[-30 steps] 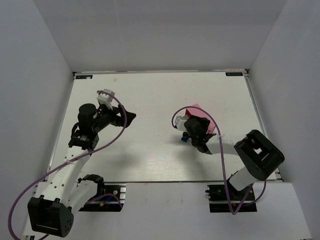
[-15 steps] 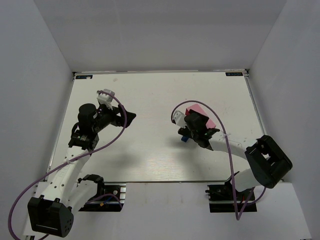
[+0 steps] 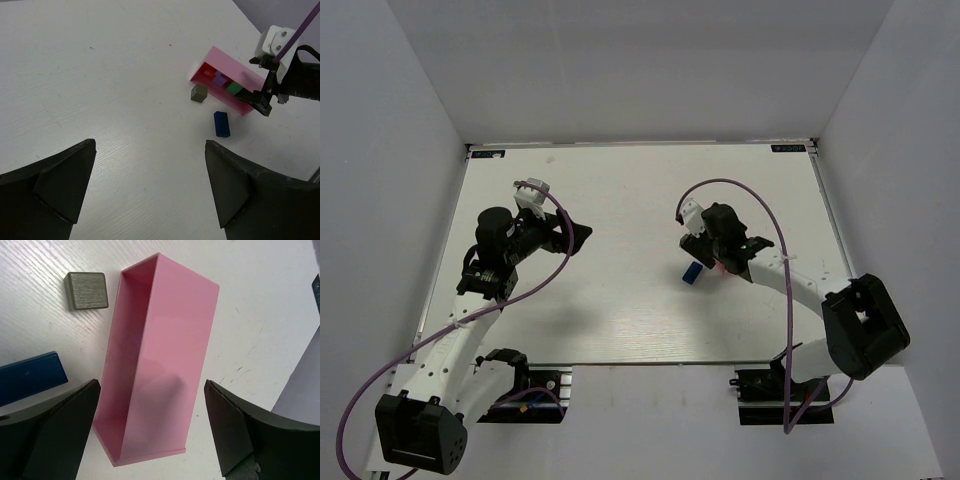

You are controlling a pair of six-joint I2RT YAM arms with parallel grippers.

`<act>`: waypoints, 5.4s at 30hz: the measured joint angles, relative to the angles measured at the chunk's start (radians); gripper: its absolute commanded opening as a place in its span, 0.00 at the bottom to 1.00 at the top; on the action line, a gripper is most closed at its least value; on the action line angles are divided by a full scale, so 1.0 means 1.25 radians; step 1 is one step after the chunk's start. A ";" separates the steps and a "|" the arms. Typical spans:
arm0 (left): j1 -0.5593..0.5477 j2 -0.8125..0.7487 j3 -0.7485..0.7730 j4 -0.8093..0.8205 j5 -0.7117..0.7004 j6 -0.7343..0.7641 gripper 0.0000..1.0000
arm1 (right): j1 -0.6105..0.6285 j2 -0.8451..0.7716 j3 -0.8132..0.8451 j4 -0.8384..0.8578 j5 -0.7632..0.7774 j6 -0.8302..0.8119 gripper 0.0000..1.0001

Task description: Build the wood block tower

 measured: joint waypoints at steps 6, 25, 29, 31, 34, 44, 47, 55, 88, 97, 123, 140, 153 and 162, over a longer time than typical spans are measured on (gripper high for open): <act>0.000 0.000 0.000 0.000 0.000 0.000 1.00 | -0.049 0.008 0.031 -0.038 -0.035 0.036 0.90; 0.000 0.000 0.000 0.000 0.000 0.000 1.00 | -0.187 0.099 0.103 -0.134 -0.198 0.091 0.90; 0.000 0.000 0.000 0.000 0.000 0.000 1.00 | -0.206 0.124 0.115 -0.149 -0.234 0.092 0.84; 0.000 0.000 0.000 0.000 0.000 0.000 1.00 | -0.214 0.130 0.116 -0.159 -0.259 0.093 0.76; 0.000 0.000 0.000 0.000 0.000 0.000 1.00 | -0.223 0.133 0.126 -0.174 -0.286 0.092 0.61; 0.000 0.000 0.000 0.000 0.000 0.000 1.00 | -0.244 0.138 0.139 -0.193 -0.342 0.089 0.00; 0.000 0.000 0.000 0.000 0.000 0.000 1.00 | -0.244 0.136 0.139 -0.193 -0.342 0.087 0.00; 0.000 0.000 0.000 0.000 0.000 0.000 1.00 | -0.236 0.086 0.115 -0.183 -0.300 0.068 0.00; 0.000 0.000 0.000 0.012 0.000 0.000 1.00 | 0.102 0.027 -0.214 0.497 0.315 -0.347 0.00; 0.000 0.000 0.000 0.012 0.000 0.000 1.00 | 0.087 0.015 -0.107 0.283 0.214 -0.187 0.00; 0.000 0.000 0.000 0.012 0.000 0.000 1.00 | 0.001 0.121 0.013 0.060 0.103 -0.066 0.29; 0.000 0.000 0.000 0.012 0.000 0.000 1.00 | -0.009 0.123 0.042 0.012 0.023 -0.044 0.83; 0.000 0.000 0.000 0.012 0.000 0.000 1.00 | -0.030 0.125 0.069 -0.044 -0.047 -0.027 0.90; 0.000 0.000 0.000 0.012 0.000 0.001 1.00 | -0.057 0.170 0.151 -0.069 -0.110 -0.010 0.87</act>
